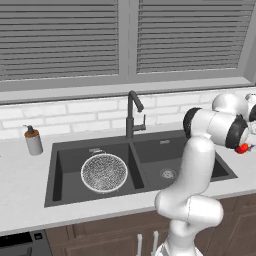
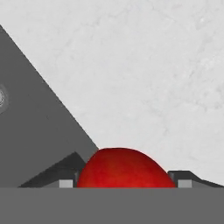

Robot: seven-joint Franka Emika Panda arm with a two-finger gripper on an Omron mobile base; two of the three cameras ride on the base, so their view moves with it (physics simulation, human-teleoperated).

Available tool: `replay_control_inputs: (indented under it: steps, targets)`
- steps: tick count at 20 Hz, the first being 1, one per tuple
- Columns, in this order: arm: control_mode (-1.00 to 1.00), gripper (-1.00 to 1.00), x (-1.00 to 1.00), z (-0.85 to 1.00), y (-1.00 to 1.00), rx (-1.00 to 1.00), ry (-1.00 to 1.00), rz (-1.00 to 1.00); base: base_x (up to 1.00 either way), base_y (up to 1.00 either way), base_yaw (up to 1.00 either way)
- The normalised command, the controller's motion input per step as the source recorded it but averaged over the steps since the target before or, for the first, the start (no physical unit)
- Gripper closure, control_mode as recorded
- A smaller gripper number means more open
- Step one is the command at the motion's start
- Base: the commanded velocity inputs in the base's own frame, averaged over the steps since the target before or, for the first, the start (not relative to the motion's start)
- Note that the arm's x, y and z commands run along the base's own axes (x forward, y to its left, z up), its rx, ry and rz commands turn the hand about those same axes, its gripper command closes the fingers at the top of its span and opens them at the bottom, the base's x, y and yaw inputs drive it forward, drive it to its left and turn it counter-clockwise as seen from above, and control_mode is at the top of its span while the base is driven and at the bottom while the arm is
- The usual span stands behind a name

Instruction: Put the colander in the sink, put the apple in the colander, and turn on the sink faucet and pour water over the colander.

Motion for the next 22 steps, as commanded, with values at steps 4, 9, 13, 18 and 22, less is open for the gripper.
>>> replay_control_inputs:
  steps: [4, 9, 13, 18, 22]
  targets:
    - [-1.00, 1.00, -0.15, 0.22, 0.96, -0.08, -0.20, 0.38, 0.00, 0.00, 0.00]
    - [-1.00, 1.00, 0.00, 0.20, 0.91, 0.00, -0.02, 0.33, 0.00, 0.00, 0.00]
    - [-1.00, 1.00, 0.00, 0.22, 0.88, 0.00, 0.02, 0.24, 0.00, 0.00, 0.00]
    - [-1.00, 1.00, 0.00, 0.31, 0.88, 0.00, 0.08, 0.17, 0.00, 0.00, 0.00]
    - [-1.00, 1.00, 0.00, 0.27, 0.91, 0.07, 0.03, 0.15, 0.00, 0.00, 0.00]
